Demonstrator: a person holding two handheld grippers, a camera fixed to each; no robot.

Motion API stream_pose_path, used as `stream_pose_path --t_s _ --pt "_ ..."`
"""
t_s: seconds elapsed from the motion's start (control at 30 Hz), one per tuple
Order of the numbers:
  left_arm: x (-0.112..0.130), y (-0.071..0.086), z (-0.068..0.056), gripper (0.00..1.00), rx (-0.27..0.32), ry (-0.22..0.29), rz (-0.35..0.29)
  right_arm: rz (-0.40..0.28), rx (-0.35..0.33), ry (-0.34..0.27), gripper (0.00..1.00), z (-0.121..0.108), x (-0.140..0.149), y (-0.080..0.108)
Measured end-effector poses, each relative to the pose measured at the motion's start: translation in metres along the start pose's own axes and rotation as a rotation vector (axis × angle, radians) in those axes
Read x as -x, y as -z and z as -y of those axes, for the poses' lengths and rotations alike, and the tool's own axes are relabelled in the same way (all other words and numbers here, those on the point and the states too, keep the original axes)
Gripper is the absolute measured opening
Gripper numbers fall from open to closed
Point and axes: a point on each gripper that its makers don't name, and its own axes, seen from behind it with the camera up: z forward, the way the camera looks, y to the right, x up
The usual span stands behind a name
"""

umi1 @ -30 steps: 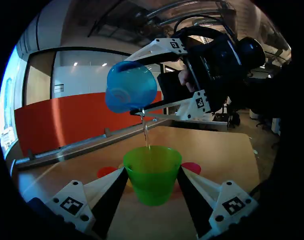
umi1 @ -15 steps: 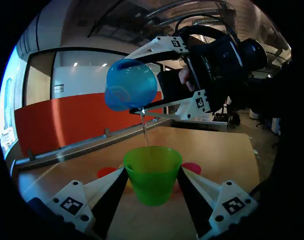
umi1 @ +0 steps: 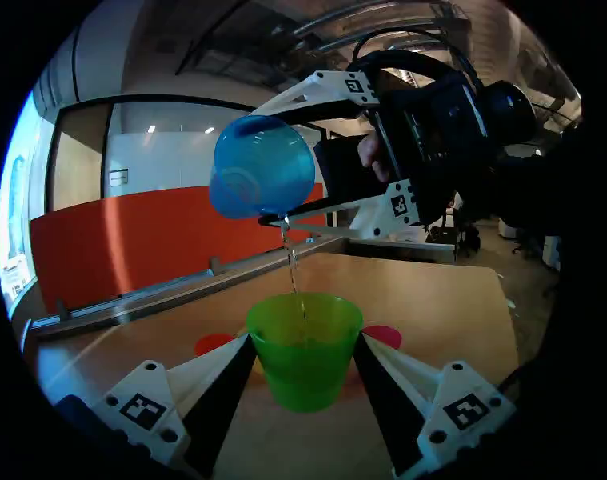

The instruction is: Pour water

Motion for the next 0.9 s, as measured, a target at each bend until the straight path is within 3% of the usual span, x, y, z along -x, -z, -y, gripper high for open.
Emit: stream_pose_path --t_s 0.9 --pt "-0.0012 -0.0003 0.0048 0.84 -0.009 0.009 -0.009 0.004 0.004 0.054 0.90 -0.0040 0.0044 -0.0010"
